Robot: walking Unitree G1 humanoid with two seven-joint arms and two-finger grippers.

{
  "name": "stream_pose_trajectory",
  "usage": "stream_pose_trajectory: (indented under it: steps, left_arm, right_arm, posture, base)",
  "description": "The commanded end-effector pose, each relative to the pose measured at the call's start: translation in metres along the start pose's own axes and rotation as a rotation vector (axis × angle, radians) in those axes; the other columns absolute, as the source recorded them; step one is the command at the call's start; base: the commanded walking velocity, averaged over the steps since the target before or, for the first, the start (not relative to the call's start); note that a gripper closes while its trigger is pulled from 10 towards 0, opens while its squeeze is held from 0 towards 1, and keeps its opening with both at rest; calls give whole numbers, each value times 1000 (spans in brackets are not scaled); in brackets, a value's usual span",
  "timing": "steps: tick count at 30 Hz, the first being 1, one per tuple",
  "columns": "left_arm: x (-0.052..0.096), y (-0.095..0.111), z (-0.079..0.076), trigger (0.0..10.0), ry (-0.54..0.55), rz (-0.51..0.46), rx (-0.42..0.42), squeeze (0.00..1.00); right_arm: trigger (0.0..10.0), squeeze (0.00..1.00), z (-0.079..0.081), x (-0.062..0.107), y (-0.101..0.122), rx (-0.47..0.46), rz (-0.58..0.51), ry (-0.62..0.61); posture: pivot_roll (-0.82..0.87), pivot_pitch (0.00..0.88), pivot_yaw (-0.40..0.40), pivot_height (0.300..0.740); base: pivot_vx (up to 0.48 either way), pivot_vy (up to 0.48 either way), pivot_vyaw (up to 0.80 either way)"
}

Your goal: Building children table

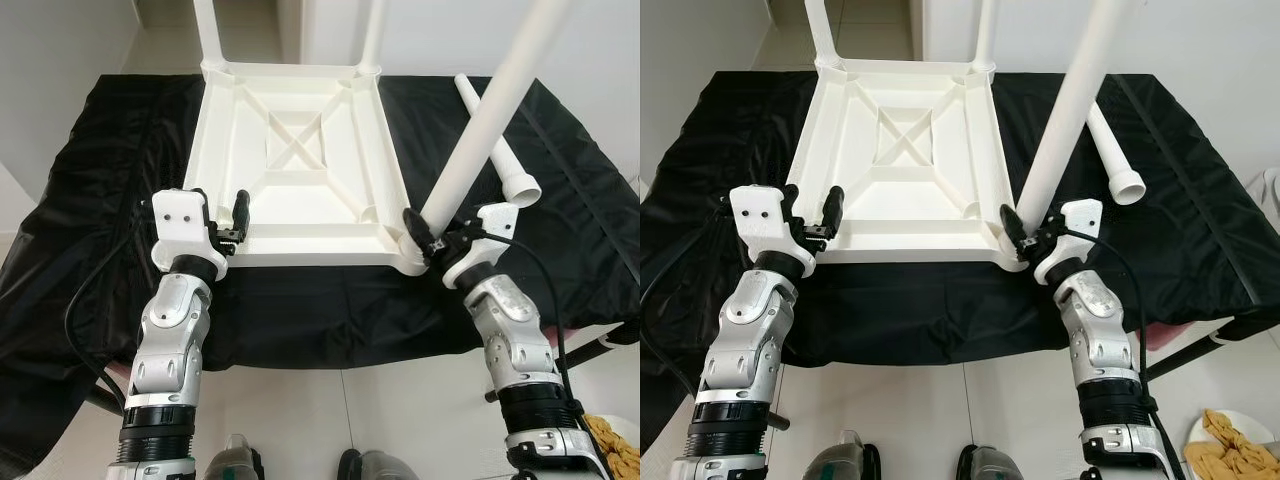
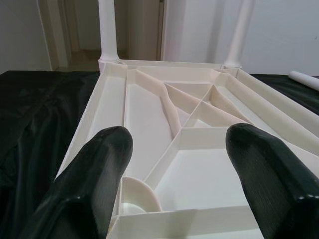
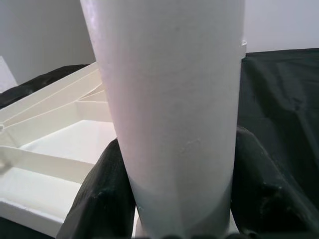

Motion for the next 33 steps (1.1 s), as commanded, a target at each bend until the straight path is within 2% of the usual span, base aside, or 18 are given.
stream_pose_trajectory:
  steps: [1,3,7,12,14,16,19,20,21,22,28,33]
  left_arm:
    - [-1,-3,-3,10000,-10,14,9,0]
    - [-2,-2,-3,10000,-10,13,9,0]
    - [0,-2,-1,10000,1,15,9,0]
    - [0,-2,-1,10000,3,15,9,0]
    - [1,-2,-1,10000,4,16,10,0]
    - [1,-2,-1,10000,4,16,10,0]
    - [1,-2,-2,10000,4,16,14,0]
    - [1,-2,-2,10000,4,16,14,0]
    - [0,-2,-2,10000,3,16,16,0]
    - [1,-3,-3,10000,-3,17,18,0]
    - [0,-3,-6,10000,-25,15,24,0]
    - [-1,-3,-10,10000,-75,9,29,0]
  right_arm:
    - [10000,0,14,-3,-2,-32,3,57]
    - [10000,0,14,-5,-3,-38,1,36]
    - [10000,0,15,-8,-8,-71,8,-83]
    - [10000,0,17,-9,-9,-80,-1,-153]
    - [10000,0,18,-9,-12,-91,-14,-259]
    - [10000,0,18,-9,-12,-91,-14,-259]
    - [10000,0,31,-8,-14,-108,-22,-250]
    - [10000,0,31,-8,-14,-108,-22,-250]
    - [10000,333,34,-8,-15,-113,-20,-241]
    - [10000,1000,37,-7,-16,-112,-18,-235]
    - [10000,1000,39,-4,-15,-116,-24,-214]
    - [10000,1000,35,-3,-11,-106,-48,-255]
  posture:
    - [43,61,-17,740]
    - [47,64,-20,740]
    - [55,69,-26,740]
    - [56,71,-27,740]
    - [54,74,-28,740]
    - [54,74,-28,740]
    - [52,76,-28,740]
    - [52,76,-28,740]
    - [49,77,-29,740]
    - [49,77,-29,740]
    - [43,77,-29,740]
    - [39,76,-28,740]
  base:
    - [0,0,0]
    - [0,0,0]
    - [0,0,0]
    - [0,0,0]
    - [0,0,0]
    - [0,0,0]
    - [0,0,0]
    - [0,0,0]
    - [0,0,0]
    - [0,0,0]
    - [0,0,0]
    - [0,0,0]
Point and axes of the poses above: a point about 5 cm out from each wrist's last joint towards the gripper, its own x axis pointing back from the gripper into the wrist, its own y axis along the axis of the wrist's last joint, z = x × y, the point moved 1 cm from there along -x, pointing out of the wrist towards the gripper, and after that the axes turned 11 degrees about -x, right-handed, at the moved point
